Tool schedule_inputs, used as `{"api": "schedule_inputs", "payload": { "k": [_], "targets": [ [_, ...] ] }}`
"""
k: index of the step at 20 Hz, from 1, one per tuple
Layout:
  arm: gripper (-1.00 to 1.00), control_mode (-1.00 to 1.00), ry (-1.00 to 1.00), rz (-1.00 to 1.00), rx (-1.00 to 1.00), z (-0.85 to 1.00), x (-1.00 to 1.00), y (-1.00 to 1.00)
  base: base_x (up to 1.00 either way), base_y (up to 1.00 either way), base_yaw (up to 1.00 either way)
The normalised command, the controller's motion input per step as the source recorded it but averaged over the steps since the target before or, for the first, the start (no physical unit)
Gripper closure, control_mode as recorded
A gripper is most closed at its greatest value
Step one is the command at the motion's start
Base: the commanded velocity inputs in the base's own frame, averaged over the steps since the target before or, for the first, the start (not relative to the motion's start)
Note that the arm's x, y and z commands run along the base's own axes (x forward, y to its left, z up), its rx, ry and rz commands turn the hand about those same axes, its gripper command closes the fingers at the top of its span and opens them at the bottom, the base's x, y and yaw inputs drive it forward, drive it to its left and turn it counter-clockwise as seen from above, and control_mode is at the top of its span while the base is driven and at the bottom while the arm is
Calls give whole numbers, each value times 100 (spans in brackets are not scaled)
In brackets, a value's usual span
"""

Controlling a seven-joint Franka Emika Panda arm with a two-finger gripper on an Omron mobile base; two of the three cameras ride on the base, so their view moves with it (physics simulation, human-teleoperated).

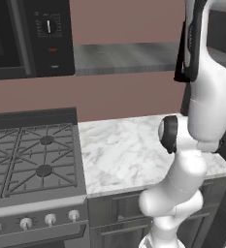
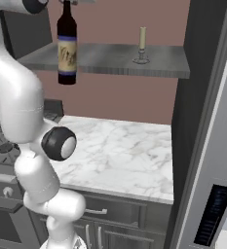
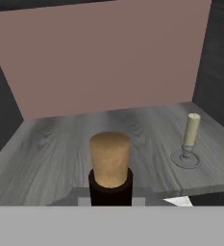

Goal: Get the candle and the wine from the cabinet and move them to the dining counter.

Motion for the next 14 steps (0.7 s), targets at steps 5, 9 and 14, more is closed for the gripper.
{"api": "schedule_inputs", "payload": {
  "k": [5,9,14],
  "targets": [
    [100,-100,-15,0,0,-87,-100,-2,0,0,0],
    [100,-100,-17,0,0,-86,-100,0,0,0,0],
    [100,-100,-25,0,0,-40,-56,0,0,0,0]
  ]
}}
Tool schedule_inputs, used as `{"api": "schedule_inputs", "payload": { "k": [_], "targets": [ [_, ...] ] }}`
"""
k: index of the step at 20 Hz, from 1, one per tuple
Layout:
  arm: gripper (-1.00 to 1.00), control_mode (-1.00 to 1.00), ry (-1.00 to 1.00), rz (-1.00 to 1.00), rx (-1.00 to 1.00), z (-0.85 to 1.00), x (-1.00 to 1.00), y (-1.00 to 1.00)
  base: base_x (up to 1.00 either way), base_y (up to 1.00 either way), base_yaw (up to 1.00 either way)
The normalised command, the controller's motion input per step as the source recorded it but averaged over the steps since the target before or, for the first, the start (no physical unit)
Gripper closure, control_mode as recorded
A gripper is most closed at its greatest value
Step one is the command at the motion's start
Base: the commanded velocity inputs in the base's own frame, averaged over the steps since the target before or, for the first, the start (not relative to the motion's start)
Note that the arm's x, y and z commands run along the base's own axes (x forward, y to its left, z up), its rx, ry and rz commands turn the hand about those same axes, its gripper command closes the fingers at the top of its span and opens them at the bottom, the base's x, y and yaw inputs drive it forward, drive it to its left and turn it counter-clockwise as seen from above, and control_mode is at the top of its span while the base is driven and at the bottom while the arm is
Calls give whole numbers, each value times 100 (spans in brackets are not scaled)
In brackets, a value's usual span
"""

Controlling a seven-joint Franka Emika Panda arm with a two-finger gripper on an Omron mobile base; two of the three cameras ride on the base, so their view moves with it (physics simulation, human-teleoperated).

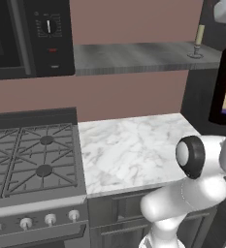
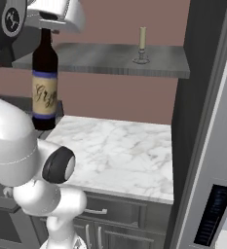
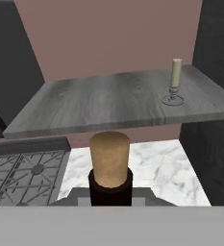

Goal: Get the candle and the wine from the cabinet and move them to the dining counter.

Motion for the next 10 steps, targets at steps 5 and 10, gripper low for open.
{"api": "schedule_inputs", "payload": {
  "k": [5,10],
  "targets": [
    [100,-100,-27,1,0,-19,0,0,0,0,0],
    [100,-100,-29,3,0,-56,1,0,0,0,0]
  ]
}}
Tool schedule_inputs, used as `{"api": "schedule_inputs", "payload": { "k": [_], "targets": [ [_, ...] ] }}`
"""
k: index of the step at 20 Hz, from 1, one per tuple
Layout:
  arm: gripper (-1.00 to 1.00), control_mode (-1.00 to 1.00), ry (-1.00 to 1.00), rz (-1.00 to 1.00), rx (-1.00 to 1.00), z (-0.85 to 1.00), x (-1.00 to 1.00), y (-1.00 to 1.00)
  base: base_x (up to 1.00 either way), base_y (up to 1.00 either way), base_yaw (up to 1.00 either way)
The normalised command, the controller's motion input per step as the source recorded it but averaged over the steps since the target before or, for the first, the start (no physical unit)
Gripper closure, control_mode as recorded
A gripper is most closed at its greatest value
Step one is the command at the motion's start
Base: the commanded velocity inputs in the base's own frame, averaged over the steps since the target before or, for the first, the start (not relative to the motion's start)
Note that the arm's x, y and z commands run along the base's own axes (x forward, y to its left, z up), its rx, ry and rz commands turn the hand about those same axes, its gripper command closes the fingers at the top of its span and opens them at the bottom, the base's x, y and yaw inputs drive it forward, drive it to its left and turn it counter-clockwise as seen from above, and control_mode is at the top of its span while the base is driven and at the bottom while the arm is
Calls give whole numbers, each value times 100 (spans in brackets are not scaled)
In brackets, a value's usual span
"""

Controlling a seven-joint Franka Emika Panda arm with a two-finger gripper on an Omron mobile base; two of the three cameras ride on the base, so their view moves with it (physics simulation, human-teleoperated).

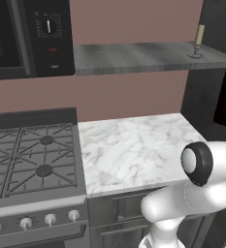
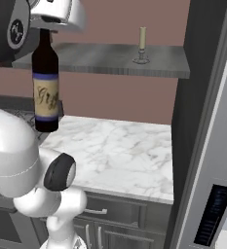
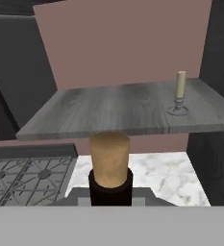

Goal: Get the candle and the wine from the cabinet and move them to the dining counter.

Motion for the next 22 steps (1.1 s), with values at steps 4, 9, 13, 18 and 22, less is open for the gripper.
{"api": "schedule_inputs", "payload": {
  "k": [4,9,13,18,22],
  "targets": [
    [100,-100,-29,5,0,-84,5,0,0,0,0],
    [100,-100,-28,4,-2,-77,23,5,0,0,0],
    [100,-100,-31,5,-5,-83,23,16,0,0,0],
    [100,-100,-37,6,-2,-80,3,13,0,0,0],
    [100,-100,-40,5,0,-65,0,6,0,0,0]
  ]
}}
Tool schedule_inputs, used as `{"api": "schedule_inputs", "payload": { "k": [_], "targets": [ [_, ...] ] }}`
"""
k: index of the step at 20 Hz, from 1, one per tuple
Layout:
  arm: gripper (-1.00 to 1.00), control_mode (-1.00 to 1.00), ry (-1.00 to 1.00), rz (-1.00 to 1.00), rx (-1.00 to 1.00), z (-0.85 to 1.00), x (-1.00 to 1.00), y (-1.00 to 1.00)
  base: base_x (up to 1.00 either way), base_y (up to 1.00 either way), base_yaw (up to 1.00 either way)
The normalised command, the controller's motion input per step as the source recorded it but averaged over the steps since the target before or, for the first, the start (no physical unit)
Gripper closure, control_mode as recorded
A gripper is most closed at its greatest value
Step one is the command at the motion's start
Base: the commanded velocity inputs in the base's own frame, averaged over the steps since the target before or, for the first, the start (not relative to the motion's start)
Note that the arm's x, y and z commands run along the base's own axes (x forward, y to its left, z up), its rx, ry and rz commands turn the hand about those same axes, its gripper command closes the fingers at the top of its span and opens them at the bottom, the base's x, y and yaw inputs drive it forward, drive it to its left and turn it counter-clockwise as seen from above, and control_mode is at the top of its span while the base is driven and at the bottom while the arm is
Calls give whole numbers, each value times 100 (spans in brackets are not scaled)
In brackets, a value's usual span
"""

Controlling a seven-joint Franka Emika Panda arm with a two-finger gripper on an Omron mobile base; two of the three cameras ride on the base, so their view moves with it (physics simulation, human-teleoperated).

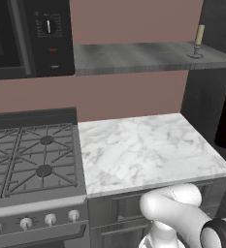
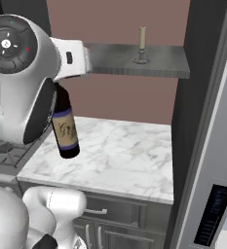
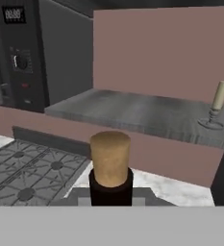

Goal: Get the candle and the wine from the cabinet and move them to the dining counter.

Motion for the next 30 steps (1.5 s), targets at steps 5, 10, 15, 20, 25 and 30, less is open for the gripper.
{"api": "schedule_inputs", "payload": {
  "k": [5,10,15,20,25,30],
  "targets": [
    [100,-100,-32,1,0,-46,4,7,0,0,0],
    [100,-100,-4,0,0,-1,0,3,0,0,0],
    [100,-100,4,0,3,24,12,0,0,0,0],
    [100,-100,4,0,9,10,21,-2,0,0,0],
    [100,-100,5,0,9,0,10,-1,0,0,0],
    [100,-100,12,0,1,0,0,0,0,0,0]
  ]
}}
